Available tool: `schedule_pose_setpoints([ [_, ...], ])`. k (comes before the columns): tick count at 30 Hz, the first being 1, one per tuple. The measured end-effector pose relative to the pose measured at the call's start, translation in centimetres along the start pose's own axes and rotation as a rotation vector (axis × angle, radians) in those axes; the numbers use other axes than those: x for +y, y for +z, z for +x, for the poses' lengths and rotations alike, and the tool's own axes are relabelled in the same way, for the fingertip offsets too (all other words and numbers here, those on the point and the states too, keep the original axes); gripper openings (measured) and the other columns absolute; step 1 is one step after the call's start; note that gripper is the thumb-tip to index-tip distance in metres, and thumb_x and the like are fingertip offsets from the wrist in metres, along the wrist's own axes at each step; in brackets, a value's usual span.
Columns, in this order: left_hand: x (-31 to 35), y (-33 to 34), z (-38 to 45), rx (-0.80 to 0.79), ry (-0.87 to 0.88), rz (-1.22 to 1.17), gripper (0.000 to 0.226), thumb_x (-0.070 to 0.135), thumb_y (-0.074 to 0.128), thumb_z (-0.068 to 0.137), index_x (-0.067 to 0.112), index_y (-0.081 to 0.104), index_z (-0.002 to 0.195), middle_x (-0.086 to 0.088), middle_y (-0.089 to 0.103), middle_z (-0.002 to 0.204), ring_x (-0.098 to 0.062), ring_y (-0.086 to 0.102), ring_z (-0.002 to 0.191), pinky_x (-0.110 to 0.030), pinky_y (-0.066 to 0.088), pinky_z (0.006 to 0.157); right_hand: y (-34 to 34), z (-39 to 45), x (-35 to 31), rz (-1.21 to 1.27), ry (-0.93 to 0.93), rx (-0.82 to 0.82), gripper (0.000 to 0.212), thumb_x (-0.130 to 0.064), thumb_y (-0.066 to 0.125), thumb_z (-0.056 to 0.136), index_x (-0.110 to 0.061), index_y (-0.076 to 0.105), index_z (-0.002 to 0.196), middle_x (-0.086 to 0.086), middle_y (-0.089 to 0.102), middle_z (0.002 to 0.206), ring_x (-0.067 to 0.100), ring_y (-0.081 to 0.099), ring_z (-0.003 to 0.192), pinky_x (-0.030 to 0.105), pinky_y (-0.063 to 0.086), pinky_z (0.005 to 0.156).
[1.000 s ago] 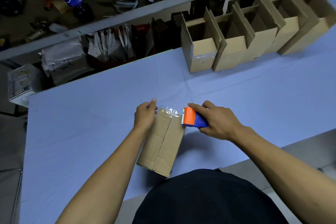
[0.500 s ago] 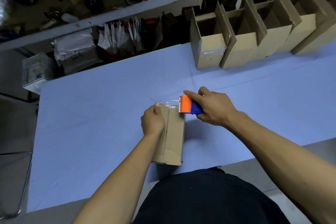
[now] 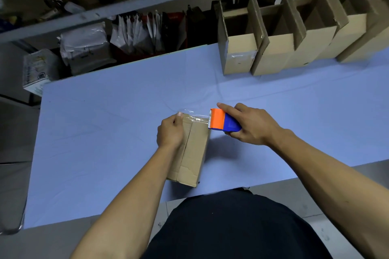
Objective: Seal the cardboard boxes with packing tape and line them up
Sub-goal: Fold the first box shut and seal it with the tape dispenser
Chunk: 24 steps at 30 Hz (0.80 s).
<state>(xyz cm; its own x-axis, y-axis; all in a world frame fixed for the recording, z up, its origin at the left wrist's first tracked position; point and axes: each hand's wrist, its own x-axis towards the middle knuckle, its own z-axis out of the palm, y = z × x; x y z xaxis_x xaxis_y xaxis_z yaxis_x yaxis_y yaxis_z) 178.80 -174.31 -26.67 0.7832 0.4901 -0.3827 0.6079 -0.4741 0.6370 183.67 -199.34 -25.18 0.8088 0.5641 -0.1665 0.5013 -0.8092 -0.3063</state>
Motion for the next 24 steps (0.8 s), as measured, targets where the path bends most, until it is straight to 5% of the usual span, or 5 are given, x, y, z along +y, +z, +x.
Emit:
schedule_pose_setpoints([
  [7, 0.4, 0.1, -0.4, 0.026, -0.021, 0.009, 0.049, 0.044, 0.041, 0.104, 0.025, 0.041, 0.058, 0.007, 0.045, 0.060, -0.011, 0.041, 0.060, -0.028, 0.032, 0.058, 0.7, -0.2, 0.6, 0.070, 0.015, -0.041, 0.080, -0.054, 0.059, 0.085, -0.042, 0.015, 0.152, -0.002, 0.054, 0.107, 0.026, 0.058, 0.084, 0.031, 0.039, 0.065],
  [12, 0.1, 0.2, -0.2, 0.032, 0.006, 0.000, 0.050, 0.044, 0.040, 0.103, 0.021, 0.045, 0.059, 0.004, 0.049, 0.061, -0.023, 0.047, 0.066, -0.029, 0.035, 0.059, 0.4, -2.1, 3.0, 0.064, 0.105, -0.087, 0.077, -0.055, 0.060, 0.083, -0.042, 0.019, 0.147, -0.002, 0.058, 0.109, 0.026, 0.060, 0.086, 0.031, 0.042, 0.067],
  [15, 0.3, 0.1, -0.4, -0.007, -0.011, 0.009, 0.043, 0.046, 0.036, 0.104, 0.019, 0.069, 0.108, -0.008, 0.069, 0.112, -0.034, 0.058, 0.112, -0.040, 0.049, 0.090, 0.7, -2.3, 2.5, 0.024, 0.104, -0.106, 0.078, -0.057, 0.057, 0.085, -0.041, 0.018, 0.150, -0.001, 0.056, 0.106, 0.026, 0.060, 0.084, 0.030, 0.038, 0.065],
  [17, 0.5, 0.1, -0.5, -0.016, -0.073, 0.040, 0.056, 0.049, 0.035, 0.104, 0.016, 0.041, 0.149, -0.010, 0.049, 0.148, -0.032, 0.043, 0.137, -0.046, 0.036, 0.110, 0.7, -2.2, 2.0, 0.000, 0.113, -0.103, 0.080, -0.063, 0.052, 0.085, -0.041, 0.016, 0.152, -0.001, 0.056, 0.104, 0.025, 0.060, 0.083, 0.029, 0.035, 0.063],
  [24, 1.3, 0.5, -1.3, 0.141, 0.027, -0.054, 0.046, 0.037, 0.050, 0.102, 0.017, 0.038, 0.141, -0.004, 0.051, 0.139, -0.025, 0.053, 0.122, -0.032, 0.042, 0.092, 0.1, -0.8, -0.4, -0.177, 0.152, -0.085, 0.083, -0.082, 0.036, 0.081, -0.039, 0.021, 0.151, 0.006, 0.059, 0.101, 0.028, 0.063, 0.079, 0.030, 0.032, 0.059],
])
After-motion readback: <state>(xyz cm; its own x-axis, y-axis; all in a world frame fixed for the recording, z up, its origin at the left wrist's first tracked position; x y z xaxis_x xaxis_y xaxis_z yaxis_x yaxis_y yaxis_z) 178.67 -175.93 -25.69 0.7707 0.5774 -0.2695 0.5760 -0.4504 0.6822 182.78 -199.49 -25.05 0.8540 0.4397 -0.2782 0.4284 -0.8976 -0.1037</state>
